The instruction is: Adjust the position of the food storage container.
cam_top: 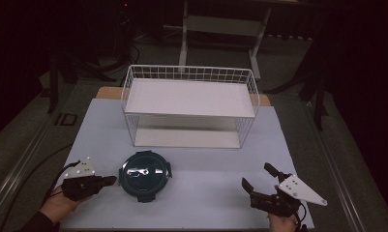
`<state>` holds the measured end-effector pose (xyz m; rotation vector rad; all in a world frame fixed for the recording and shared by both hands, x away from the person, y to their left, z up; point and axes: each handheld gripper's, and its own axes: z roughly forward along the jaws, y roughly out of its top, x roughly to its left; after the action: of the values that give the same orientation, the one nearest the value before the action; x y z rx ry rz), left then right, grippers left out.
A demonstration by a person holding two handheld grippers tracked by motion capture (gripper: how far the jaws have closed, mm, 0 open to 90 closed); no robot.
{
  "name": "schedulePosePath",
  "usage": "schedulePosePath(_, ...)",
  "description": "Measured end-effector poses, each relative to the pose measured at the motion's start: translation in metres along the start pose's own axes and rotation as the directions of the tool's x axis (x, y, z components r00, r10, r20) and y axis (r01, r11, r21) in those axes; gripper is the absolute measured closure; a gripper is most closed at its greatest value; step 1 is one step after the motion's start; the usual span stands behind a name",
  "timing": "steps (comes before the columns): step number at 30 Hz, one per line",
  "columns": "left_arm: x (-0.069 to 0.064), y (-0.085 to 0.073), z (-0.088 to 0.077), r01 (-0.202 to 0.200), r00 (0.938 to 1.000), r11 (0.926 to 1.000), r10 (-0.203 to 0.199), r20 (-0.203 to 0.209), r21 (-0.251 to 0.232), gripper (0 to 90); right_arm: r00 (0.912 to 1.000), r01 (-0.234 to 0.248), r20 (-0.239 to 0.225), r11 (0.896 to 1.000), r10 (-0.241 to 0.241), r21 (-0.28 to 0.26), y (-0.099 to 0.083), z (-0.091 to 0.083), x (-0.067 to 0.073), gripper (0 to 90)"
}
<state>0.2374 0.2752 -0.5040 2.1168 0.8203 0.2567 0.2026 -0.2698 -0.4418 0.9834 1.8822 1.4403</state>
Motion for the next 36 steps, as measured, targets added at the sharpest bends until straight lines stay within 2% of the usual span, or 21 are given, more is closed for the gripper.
schedulePosePath(5,-0.001,0.003,0.002,-0.001,1.0,1.0,0.001,0.005,-0.002,89.6,1.0,0.0,-0.002,1.0,0.0,0.0,0.0,0.0,0.0,10.3)
schedulePosePath(11,-0.002,0.008,0.004,0.02,0.9998,0.9996,-0.02,-0.01,0.021,89.7,1.0,-0.001,-0.007,1.0,0.001,0.005,0.0,0.001,0.001,10.4)
schedulePosePath(17,-0.006,0.015,0.01,0.012,0.9999,0.9994,-0.012,-0.007,0.031,89.7,0.9999,0.004,-0.012,1.0,-0.004,0.009,0.0,0.002,0.002,10.4)
schedulePosePath(30,-0.017,0.039,0.039,-0.029,0.9993,0.9986,0.028,0.025,0.043,89.7,0.9997,0.005,-0.025,1.0,-0.004,0.017,-0.001,0.003,0.004,10.3)
schedulePosePath(36,-0.014,0.05,0.052,-0.02,0.9993,0.9988,0.018,0.032,0.044,89.7,0.9995,0.01,-0.029,1.0,-0.01,0.018,-0.001,0.003,0.005,10.4)
